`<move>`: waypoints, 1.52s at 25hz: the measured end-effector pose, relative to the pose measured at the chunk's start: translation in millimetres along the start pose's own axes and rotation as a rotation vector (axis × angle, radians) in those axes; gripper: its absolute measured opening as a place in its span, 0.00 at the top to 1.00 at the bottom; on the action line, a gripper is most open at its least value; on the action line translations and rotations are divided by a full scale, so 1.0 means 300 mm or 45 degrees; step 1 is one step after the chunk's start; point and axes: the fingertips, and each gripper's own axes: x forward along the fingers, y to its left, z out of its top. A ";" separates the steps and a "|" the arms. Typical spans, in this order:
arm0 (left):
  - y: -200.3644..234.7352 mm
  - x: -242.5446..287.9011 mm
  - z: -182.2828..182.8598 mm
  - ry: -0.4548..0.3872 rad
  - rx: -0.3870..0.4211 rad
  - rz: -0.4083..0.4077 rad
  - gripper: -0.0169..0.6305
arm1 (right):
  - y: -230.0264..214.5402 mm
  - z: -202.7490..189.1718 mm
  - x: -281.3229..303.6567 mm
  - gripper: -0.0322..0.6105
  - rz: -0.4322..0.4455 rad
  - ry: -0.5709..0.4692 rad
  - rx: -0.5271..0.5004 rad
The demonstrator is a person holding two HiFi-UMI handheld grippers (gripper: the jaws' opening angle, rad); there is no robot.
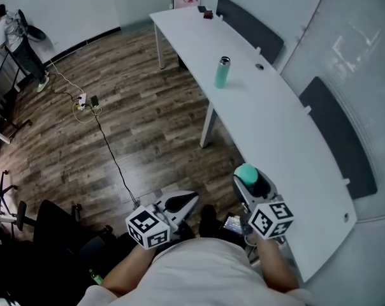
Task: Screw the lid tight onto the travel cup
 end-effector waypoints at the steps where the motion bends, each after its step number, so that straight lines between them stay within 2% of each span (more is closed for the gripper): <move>1: 0.007 0.002 0.001 0.001 -0.002 0.005 0.94 | -0.004 0.001 0.008 0.47 -0.001 0.005 -0.002; 11: 0.177 0.080 0.076 0.012 -0.022 0.061 0.94 | -0.109 0.080 0.245 0.47 0.054 -0.001 -0.010; 22: 0.392 0.363 0.215 0.049 -0.053 0.097 0.94 | -0.331 0.232 0.510 0.47 0.099 0.020 0.002; 30: 0.493 0.511 0.250 0.068 -0.060 0.126 0.94 | -0.459 0.288 0.620 0.47 0.121 0.033 0.014; 38: 0.561 0.584 0.273 0.089 -0.076 0.112 0.94 | -0.517 0.292 0.684 0.47 0.097 0.058 0.033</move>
